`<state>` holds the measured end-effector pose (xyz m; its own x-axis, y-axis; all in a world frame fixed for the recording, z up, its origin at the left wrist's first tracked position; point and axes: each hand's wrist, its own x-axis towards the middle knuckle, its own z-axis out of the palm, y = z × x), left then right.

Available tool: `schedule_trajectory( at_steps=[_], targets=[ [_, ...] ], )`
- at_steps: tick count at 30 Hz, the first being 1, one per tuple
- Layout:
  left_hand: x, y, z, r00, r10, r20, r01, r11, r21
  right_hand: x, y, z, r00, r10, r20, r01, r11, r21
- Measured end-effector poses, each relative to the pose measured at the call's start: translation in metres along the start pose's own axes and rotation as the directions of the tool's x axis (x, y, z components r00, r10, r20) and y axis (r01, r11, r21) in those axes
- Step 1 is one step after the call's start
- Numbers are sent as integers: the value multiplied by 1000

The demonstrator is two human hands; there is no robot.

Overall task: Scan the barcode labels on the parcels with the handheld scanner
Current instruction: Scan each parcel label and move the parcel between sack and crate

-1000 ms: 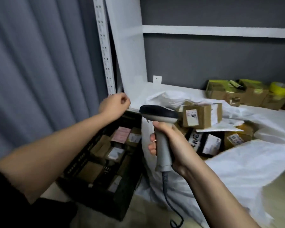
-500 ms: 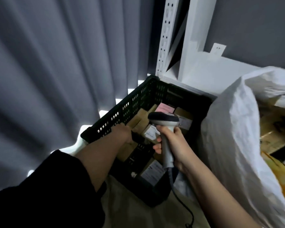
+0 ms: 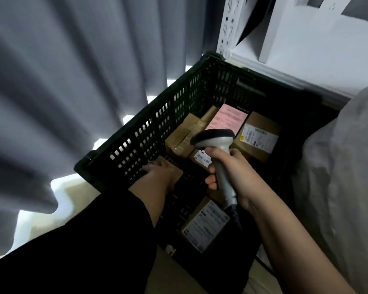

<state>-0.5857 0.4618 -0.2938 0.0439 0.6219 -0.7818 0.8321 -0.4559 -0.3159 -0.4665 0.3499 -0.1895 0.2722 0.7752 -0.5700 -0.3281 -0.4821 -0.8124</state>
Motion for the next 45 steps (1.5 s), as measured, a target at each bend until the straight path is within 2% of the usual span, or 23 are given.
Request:
schedule_trajectory(
  at_steps=[4,10,14,17,22,24,27,29,32,34,36,38,43,45],
  targets=[
    [14,12,6,1000,1,12,-1,1000,12,1,2,-5,999,-29,20,29,999,17],
    [38,35,24,990,70,-120,-67,997,30,-2,0,-14,997,-79,-4,79,994,72],
    [28,26,9,996,61,-70,-72,984,-164,-13,-3,-20,994,-111,-24,113,989,97],
    [3,-2,-11,995,68,-69,-88,930,-358,-34,-14,-18,988,-150,-29,153,980,125],
    [-69,-52,-46,964,108,-242,-230,791,-567,-80,-34,-11,975,-216,-60,223,962,156],
    [-107,-66,-53,929,116,-351,-330,689,-646,-104,-44,-8,969,-239,-60,246,951,190],
    [-167,-73,-57,845,82,-529,-498,484,-720,-146,-61,-6,955,-284,-84,296,917,267],
    [-202,-72,-55,776,19,-631,-606,302,-736,-169,-69,-7,943,-316,-101,332,904,268],
    [-242,-67,-47,668,36,-743,-744,9,-668,-196,-74,-14,902,-409,-137,431,869,244],
    [-263,-63,-39,608,28,-793,-785,-128,-606,-210,-74,-22,867,-455,-203,492,845,208],
    [-272,-61,-30,564,-5,-826,-806,-218,-550,-222,-71,-29,851,-470,-236,511,845,159],
    [-279,-61,-21,478,-68,-876,-865,-210,-455,-226,-64,-33,850,-477,-222,513,846,148],
    [-298,-57,-14,164,-175,-971,-983,-114,-145,-213,-54,-35,881,-421,-214,458,873,169],
    [-304,-58,-14,69,-209,-976,-996,-73,-55,-209,-53,-32,885,-425,-193,459,867,195]
  ],
)
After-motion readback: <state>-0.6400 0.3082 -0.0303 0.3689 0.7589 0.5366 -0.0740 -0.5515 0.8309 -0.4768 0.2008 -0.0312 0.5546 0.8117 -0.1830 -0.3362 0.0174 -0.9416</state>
